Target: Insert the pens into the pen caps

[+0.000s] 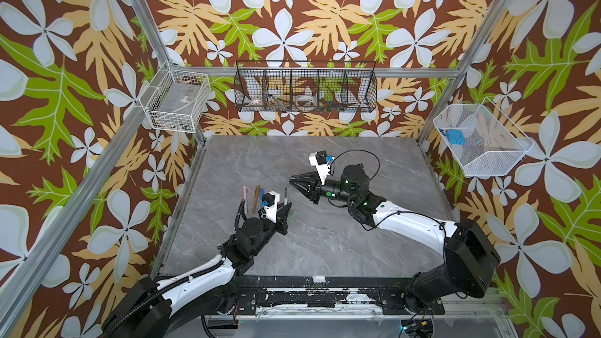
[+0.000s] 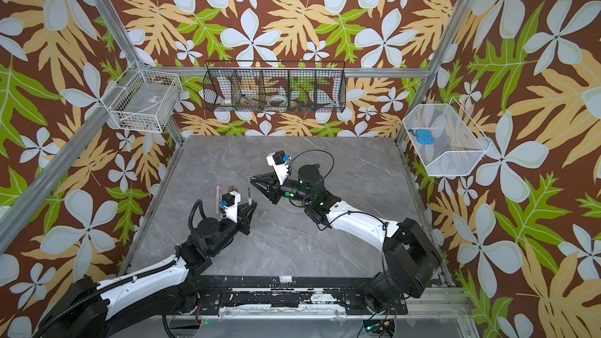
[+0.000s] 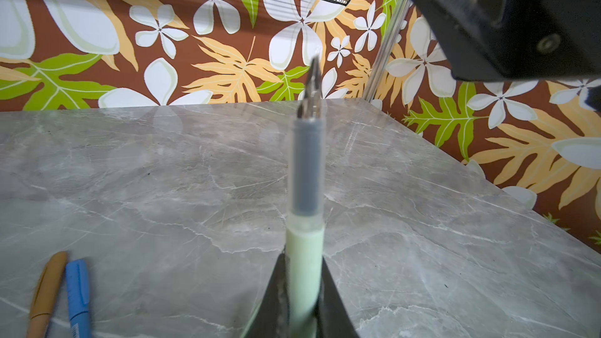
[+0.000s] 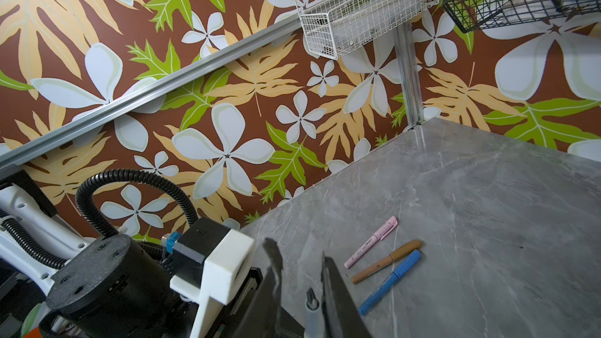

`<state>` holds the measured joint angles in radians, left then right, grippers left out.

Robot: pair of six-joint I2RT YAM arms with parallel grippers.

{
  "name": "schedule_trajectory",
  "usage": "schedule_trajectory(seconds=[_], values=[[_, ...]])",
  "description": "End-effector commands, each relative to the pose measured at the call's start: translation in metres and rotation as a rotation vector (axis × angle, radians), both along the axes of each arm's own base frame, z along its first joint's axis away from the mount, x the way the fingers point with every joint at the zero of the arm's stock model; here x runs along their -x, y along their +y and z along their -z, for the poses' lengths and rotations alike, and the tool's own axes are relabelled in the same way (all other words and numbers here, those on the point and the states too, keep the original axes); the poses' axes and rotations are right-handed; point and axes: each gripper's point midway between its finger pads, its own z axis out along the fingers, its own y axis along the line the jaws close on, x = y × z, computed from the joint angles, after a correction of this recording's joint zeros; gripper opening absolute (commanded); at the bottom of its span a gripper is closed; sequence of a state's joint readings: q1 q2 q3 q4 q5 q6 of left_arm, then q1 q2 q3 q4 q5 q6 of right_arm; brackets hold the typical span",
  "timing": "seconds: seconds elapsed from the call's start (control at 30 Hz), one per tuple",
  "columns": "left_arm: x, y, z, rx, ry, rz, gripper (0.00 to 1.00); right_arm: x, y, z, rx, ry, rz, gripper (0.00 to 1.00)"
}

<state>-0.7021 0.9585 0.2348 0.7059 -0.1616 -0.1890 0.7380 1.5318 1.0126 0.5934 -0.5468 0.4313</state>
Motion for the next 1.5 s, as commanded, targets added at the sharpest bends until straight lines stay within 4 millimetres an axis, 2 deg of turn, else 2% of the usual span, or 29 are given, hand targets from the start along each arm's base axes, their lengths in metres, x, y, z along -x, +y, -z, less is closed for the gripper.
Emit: schedule_trajectory(seconds=[0.0,0.07,0.17,0.4,0.53,0.6,0.7,0.87,1.0,1.17,1.33,1.47], values=[[-0.002,0.007,-0.005,0.017,-0.013,-0.044,0.00,-0.020,-0.011,0.018,0.104,0.021,0.136,0.22],[-0.002,0.010,-0.006,0.027,-0.015,-0.056,0.00,-0.042,-0.029,0.039,0.213,0.070,0.279,0.26],[-0.004,0.013,-0.006,0.014,-0.014,-0.078,0.00,-0.063,-0.059,0.069,0.388,0.149,0.412,0.30],[-0.009,0.013,-0.001,-0.011,0.007,-0.095,0.00,-0.067,-0.101,0.148,0.747,0.338,0.471,0.54],[-0.010,0.013,0.000,-0.020,0.006,-0.096,0.00,-0.068,-0.113,0.186,0.878,0.441,0.465,0.60],[-0.009,0.011,0.001,-0.026,0.008,-0.084,0.00,-0.065,-0.114,0.198,0.907,0.479,0.448,0.61],[-0.009,0.009,0.002,-0.029,0.010,-0.073,0.00,-0.049,-0.107,0.208,0.931,0.492,0.334,0.63],[-0.008,0.004,0.001,-0.023,0.013,-0.050,0.00,-0.019,-0.113,0.231,1.072,0.414,0.113,0.67],[-0.009,0.003,0.004,-0.034,0.022,-0.044,0.00,-0.017,-0.122,0.244,1.178,0.378,0.057,0.67],[-0.009,0.000,0.005,-0.042,0.026,-0.036,0.00,-0.017,-0.115,0.256,1.227,0.357,-0.026,0.67],[-0.009,0.001,0.005,-0.045,0.027,-0.039,0.00,-0.006,-0.105,0.271,1.294,0.348,-0.123,0.66],[-0.009,0.001,0.005,-0.042,0.028,-0.037,0.00,-0.001,-0.112,0.282,1.363,0.358,-0.143,0.64]])
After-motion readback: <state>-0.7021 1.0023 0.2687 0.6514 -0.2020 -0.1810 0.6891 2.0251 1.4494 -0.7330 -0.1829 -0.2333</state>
